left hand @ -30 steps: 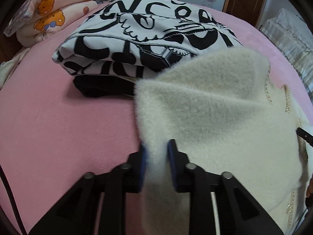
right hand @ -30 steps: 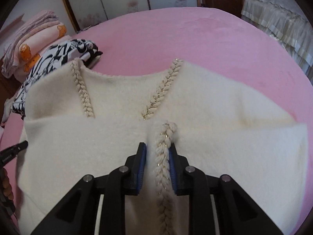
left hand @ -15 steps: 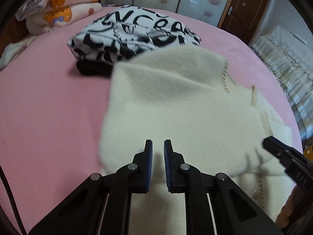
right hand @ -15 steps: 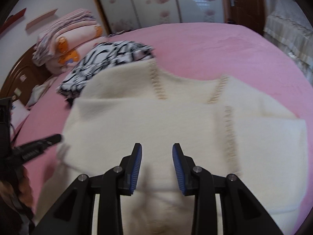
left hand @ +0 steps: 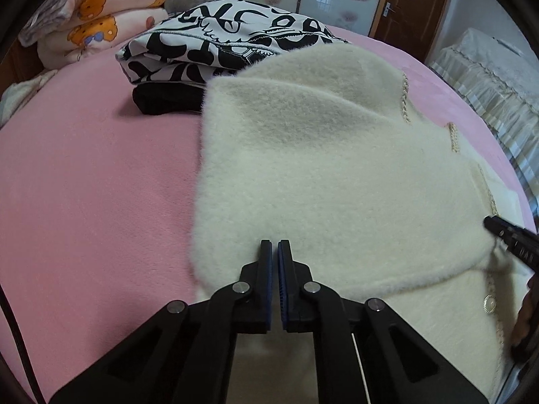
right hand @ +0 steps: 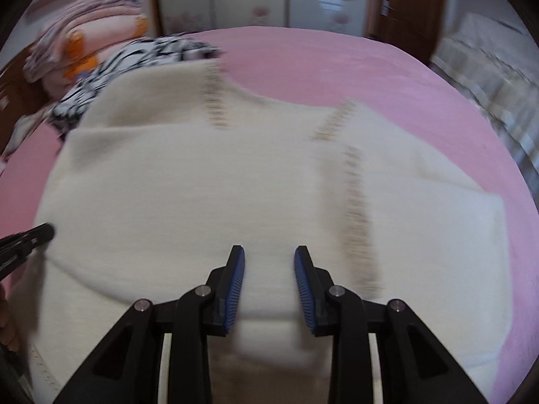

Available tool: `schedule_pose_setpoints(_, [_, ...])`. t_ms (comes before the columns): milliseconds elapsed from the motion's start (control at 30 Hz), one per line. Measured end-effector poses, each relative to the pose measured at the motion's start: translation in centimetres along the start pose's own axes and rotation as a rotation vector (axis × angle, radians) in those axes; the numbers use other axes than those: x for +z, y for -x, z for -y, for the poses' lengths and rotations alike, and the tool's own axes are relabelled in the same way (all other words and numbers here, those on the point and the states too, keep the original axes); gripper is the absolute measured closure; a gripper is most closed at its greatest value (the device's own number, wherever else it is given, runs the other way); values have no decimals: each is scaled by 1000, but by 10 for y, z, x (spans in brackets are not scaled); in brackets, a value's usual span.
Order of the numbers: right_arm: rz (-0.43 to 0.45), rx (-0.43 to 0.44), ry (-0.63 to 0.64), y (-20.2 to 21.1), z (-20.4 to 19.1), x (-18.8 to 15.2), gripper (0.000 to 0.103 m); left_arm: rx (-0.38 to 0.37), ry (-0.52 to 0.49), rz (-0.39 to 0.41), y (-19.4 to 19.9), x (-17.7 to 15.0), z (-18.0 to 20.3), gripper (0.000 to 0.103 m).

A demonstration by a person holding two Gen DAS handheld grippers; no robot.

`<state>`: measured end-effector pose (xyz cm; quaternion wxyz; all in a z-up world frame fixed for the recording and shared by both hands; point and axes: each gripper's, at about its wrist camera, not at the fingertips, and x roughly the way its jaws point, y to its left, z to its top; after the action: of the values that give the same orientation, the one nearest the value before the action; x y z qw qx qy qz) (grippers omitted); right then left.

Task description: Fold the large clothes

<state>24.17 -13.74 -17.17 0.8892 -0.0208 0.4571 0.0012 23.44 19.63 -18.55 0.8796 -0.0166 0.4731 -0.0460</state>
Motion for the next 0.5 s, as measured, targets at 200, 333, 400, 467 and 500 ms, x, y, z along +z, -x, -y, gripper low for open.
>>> schedule_pose_setpoints(200, [-7, 3, -51, 4, 34, -5, 92, 29, -9, -3, -3, 1, 1, 99])
schedule_pose_setpoints(333, [-3, -28, -65, 3, 28, -5, 89, 37, -8, -10, -3, 2, 2, 99])
schedule_pose_setpoints(400, [-4, -17, -93, 3, 30, -6, 89, 36, -11, -15, -2, 2, 2, 99])
schedule_pose_setpoints(467, [-9, 7, -121, 3, 34, -5, 89, 34, -13, -24, -1, 3, 1, 99])
schedule_pose_setpoints(500, [-12, 15, -130, 4, 34, -4, 89, 32, -12, -30, -1, 3, 1, 99])
